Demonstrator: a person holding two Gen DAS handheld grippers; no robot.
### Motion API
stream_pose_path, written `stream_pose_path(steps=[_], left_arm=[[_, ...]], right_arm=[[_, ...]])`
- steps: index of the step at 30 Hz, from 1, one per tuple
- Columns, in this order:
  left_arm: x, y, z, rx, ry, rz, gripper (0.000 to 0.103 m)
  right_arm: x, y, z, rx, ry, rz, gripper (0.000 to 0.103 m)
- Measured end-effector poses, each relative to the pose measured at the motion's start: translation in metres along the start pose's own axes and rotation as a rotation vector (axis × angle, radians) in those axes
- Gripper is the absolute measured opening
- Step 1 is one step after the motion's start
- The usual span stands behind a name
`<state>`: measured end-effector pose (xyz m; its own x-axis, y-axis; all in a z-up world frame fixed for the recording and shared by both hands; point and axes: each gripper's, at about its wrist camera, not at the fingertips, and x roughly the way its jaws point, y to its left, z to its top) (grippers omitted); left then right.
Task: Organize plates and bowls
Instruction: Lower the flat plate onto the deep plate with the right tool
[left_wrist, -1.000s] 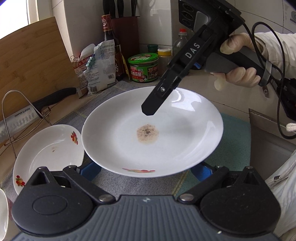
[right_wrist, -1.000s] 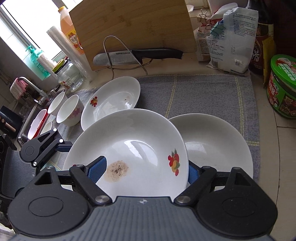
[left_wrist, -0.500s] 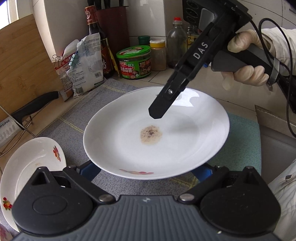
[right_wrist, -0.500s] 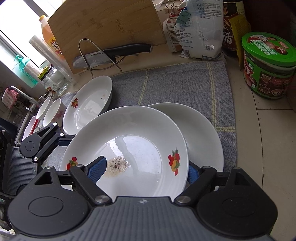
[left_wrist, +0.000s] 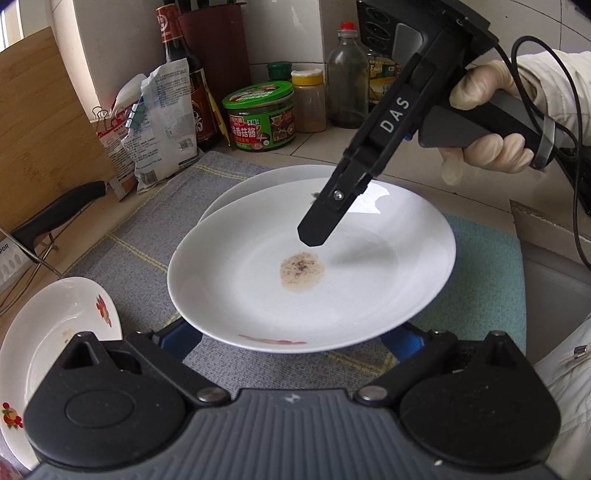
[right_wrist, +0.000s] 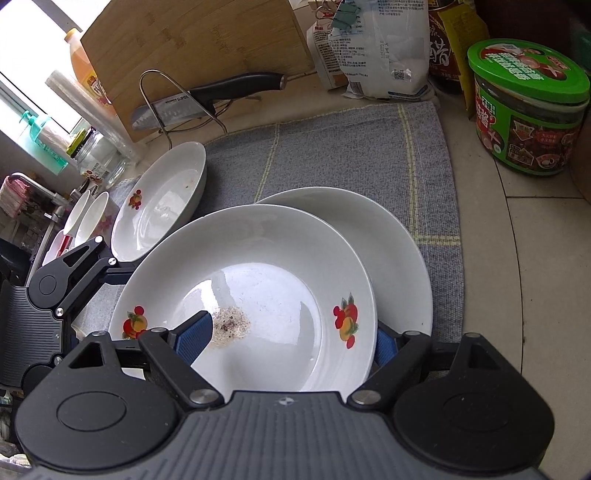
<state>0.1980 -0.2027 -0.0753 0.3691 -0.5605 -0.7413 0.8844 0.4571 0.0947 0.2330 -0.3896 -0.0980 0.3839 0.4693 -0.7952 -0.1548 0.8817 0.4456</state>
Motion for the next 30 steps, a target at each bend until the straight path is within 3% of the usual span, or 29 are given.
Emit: stream_pose_path(steps=[30], left_arm=[[-0.003,-0.003,-0.004,0.039,0.002,0.006,0.101]], right_arm=[[-0.025,0.001,-0.016,0.029,-0.015,-0.017,0.093]])
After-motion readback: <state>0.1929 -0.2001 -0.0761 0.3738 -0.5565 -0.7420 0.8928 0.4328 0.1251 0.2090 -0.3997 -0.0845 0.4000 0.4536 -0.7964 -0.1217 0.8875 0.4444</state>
